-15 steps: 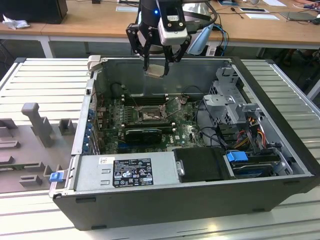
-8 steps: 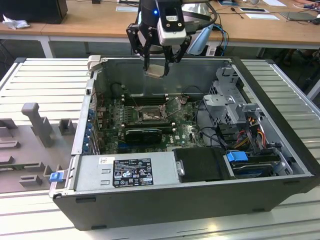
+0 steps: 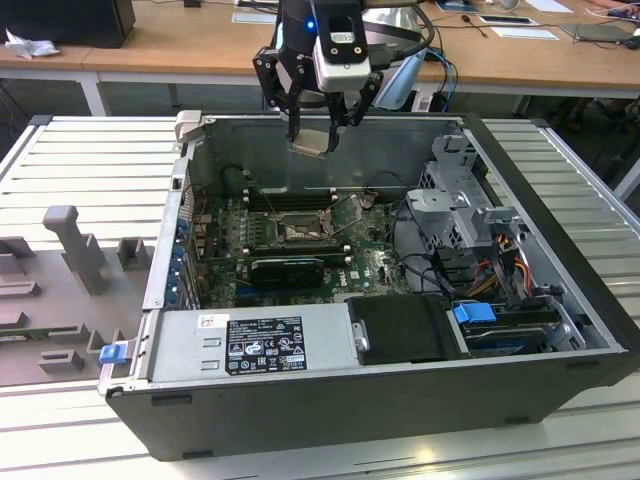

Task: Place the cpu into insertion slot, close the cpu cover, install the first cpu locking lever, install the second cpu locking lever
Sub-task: 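Place the cpu into insertion slot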

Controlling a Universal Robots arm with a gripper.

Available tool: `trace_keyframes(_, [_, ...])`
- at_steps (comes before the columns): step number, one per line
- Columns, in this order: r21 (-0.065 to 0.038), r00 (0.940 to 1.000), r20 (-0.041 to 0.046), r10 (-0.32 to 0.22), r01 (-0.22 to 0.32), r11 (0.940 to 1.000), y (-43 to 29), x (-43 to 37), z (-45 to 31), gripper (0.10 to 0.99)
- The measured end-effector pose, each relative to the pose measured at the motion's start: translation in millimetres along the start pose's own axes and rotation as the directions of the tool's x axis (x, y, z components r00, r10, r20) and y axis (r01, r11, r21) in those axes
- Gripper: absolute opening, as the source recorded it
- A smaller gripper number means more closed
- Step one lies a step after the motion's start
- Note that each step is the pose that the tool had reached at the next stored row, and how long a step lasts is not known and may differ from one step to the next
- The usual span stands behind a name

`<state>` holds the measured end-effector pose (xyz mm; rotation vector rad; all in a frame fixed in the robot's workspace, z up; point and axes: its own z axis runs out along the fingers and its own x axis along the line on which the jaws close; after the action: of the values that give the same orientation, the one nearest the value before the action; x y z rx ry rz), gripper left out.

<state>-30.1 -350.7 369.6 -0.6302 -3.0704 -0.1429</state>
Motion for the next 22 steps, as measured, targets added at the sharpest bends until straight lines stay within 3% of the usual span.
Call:
trace_keyframes(16, [-0.001,0.9991,0.0038,0.043,-0.043,0.9991,0.0,0.0,0.2,0.525])
trace_keyframes(22, [-0.002,0.9957,0.0081,0.092,-0.092,0.9958,0.0,0.0,0.4,0.525])
